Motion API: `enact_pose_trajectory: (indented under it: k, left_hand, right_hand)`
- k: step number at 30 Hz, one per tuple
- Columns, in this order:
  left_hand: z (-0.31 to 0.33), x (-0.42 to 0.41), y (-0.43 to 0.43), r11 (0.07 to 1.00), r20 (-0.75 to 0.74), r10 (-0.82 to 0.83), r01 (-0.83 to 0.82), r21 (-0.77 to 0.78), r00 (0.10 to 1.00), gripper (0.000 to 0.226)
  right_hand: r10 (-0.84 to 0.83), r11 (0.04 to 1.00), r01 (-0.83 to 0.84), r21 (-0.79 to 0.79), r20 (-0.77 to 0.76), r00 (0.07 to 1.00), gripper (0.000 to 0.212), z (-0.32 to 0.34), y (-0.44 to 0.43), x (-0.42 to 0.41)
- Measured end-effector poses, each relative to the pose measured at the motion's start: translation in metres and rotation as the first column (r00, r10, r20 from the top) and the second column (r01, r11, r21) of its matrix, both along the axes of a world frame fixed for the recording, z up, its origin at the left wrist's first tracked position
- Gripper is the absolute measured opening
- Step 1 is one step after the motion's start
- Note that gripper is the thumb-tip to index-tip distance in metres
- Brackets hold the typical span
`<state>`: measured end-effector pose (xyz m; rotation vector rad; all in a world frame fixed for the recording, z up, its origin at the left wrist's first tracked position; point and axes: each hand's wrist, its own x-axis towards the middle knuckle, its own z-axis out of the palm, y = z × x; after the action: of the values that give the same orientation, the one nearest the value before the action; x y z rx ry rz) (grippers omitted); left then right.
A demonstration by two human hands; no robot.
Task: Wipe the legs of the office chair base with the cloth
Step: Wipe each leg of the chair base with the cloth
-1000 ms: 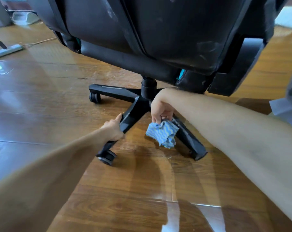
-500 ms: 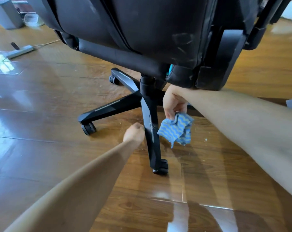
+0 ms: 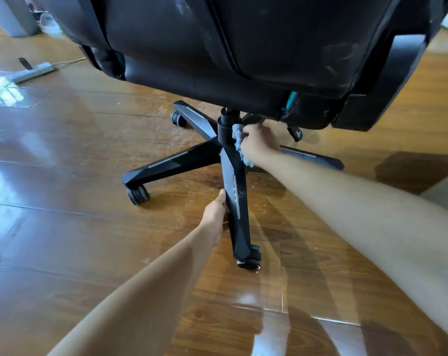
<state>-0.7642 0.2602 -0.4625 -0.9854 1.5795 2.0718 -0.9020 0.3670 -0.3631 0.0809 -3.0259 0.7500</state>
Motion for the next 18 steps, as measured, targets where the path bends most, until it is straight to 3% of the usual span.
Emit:
enact_pose_trajectory:
  k: [4,10,14,18]
  left_hand:
    - [-0.005,-0.003,-0.004,1.000,-0.030,-0.004,0.003,-0.021,1.000,0.052]
    - [-0.014,-0.009,-0.012,1.000,-0.096,-0.008,0.007,-0.011,0.995,0.038]
    - [-0.019,-0.010,-0.009,0.999,-0.093,-0.023,0.019,-0.045,0.995,0.043]
    - [-0.016,-0.010,-0.006,0.999,-0.065,-0.027,0.025,-0.023,0.998,0.047]
  right_hand:
    - [0.130,0.990,-0.133,-0.055,-0.047,0.990,0.032,-0.056,-0.010,0.049]
    - [0.226,0.967,-0.241,-0.085,-0.150,0.962,0.042,-0.078,0.018,0.100]
    - [0.288,0.953,-0.297,-0.058,-0.130,0.949,0.042,-0.082,0.029,0.089]
    - [0.226,0.973,-0.229,-0.028,-0.078,0.971,0.045,-0.072,0.017,0.041]
